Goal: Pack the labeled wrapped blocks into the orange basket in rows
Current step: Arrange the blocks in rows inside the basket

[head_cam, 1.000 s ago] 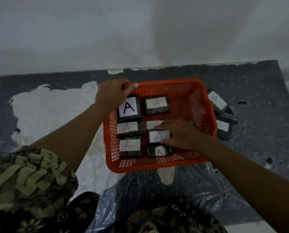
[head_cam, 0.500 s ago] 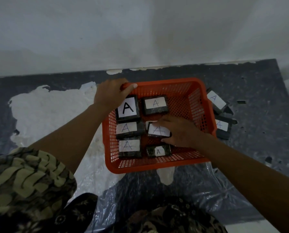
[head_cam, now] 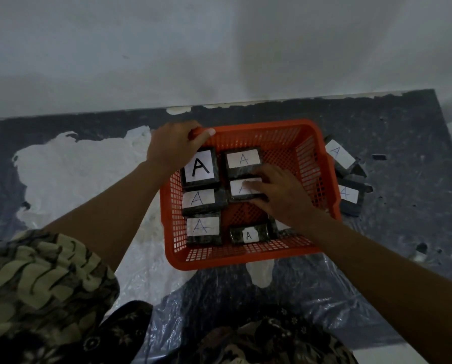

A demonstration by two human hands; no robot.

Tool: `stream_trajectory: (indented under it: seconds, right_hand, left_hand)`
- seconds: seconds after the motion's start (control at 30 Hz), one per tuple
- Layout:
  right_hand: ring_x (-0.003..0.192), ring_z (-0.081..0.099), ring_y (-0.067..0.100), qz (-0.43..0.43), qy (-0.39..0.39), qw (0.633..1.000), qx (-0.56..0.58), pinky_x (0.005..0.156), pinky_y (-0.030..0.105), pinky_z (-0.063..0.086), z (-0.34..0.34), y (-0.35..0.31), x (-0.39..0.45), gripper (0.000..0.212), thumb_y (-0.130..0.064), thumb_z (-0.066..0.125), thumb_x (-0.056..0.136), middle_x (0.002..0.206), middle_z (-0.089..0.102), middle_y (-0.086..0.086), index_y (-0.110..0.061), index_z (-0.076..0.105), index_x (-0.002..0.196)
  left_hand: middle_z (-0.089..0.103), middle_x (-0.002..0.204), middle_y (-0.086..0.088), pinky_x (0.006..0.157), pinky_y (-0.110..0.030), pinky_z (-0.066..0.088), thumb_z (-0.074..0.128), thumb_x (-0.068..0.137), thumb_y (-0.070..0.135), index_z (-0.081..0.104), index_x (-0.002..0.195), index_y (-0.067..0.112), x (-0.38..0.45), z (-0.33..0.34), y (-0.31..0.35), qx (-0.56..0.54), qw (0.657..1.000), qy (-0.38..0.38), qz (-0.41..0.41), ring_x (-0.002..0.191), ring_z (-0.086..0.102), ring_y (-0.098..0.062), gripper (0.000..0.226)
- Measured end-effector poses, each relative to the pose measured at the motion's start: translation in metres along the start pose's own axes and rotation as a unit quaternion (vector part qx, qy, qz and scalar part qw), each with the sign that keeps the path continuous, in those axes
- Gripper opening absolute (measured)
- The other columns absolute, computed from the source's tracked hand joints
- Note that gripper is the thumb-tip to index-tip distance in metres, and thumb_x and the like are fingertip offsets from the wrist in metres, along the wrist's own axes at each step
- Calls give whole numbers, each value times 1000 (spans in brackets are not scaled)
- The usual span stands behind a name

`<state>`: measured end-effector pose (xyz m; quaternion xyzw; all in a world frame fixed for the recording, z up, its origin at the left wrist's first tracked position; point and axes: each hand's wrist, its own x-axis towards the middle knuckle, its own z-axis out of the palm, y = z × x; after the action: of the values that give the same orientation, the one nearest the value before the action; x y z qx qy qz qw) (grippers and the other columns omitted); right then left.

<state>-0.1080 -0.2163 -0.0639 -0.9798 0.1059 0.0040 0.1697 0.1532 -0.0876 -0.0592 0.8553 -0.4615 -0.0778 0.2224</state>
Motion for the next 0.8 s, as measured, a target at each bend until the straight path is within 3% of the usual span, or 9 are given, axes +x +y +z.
stream_trajectory:
  seconds: [0.13, 0.33, 0.5, 0.63, 0.73, 0.8]
  right_hand:
    - [112, 56, 29, 24, -2, 1000, 0, 85, 49, 50, 3, -2, 3, 43, -32, 77, 78, 120, 59, 10, -14, 66, 116]
    - [114, 55, 27, 25, -25, 999, 35, 91, 46, 50, -6, -3, -2, 50, -31, 78, 77, 122, 59, 8, -15, 65, 122]
    - [105, 59, 18, 57, -23, 995, 73, 89, 27, 45, -25, 3, -10, 28, -22, 73, 83, 113, 64, 3, -15, 70, 109]
    - [102, 59, 18, 112, -143, 981, 62, 82, 26, 45, -47, 13, -12, 20, -20, 67, 87, 109, 66, 0, -21, 70, 106]
    - [108, 58, 19, 157, -258, 952, 49, 91, 34, 49, -55, 11, -14, 36, -26, 70, 86, 122, 63, 2, -24, 64, 121]
    - [113, 57, 22, 170, -299, 938, 36, 91, 32, 48, -55, 9, -17, 49, -29, 72, 85, 130, 59, 4, -23, 56, 131]
  left_hand:
    - [59, 69, 7, 62, -27, 42, 37, 91, 67, 65, 90, 22, 0, 1, -1, -1, 1000, -1, 0, 58, 55, -10, 53]
    - [56, 67, 9, 59, -25, 40, 37, 91, 67, 65, 89, 23, 0, 1, 0, 8, 1000, 7, 5, 55, 52, -8, 53]
    - [54, 66, 8, 55, -23, 33, 37, 93, 64, 62, 85, 24, -1, -1, 3, 29, 999, 8, 16, 53, 48, -8, 48]
    - [52, 64, 6, 53, -23, 31, 36, 95, 60, 58, 82, 22, -1, -2, 8, 56, 998, 6, 33, 52, 48, -14, 46]
    - [54, 67, 4, 57, -28, 39, 34, 96, 60, 57, 85, 21, -2, -1, 10, 63, 998, -6, 27, 56, 52, -17, 46]
    - [55, 67, 2, 58, -29, 43, 32, 96, 60, 53, 83, 23, -2, -1, 12, 65, 997, -15, 23, 56, 53, -19, 44]
